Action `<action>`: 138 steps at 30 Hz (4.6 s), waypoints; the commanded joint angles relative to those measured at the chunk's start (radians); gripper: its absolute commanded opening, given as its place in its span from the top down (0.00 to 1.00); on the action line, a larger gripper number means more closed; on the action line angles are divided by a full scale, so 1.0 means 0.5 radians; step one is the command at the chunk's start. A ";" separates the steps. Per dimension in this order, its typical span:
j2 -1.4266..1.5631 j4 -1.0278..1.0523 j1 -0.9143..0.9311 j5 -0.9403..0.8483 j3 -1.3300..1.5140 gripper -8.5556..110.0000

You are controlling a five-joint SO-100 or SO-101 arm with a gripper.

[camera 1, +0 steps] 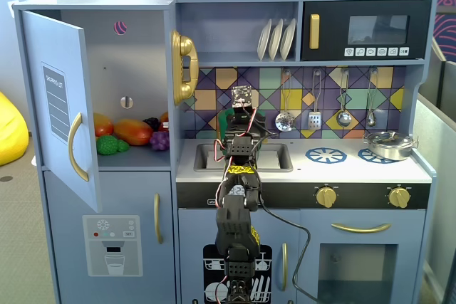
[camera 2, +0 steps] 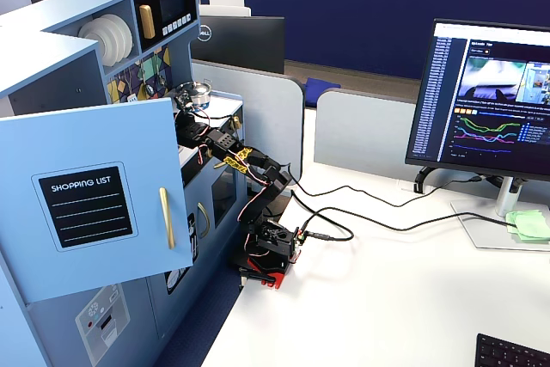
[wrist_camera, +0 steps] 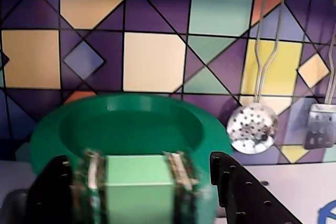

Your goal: Take off the lid from the green recipient and place it on the counter

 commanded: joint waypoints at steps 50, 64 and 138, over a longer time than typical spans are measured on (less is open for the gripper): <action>-0.368 -1.292 0.991 -0.156 0.782 0.93; -0.215 -1.126 1.000 0.000 0.678 0.76; 2.040 2.684 -0.018 0.362 2.411 0.90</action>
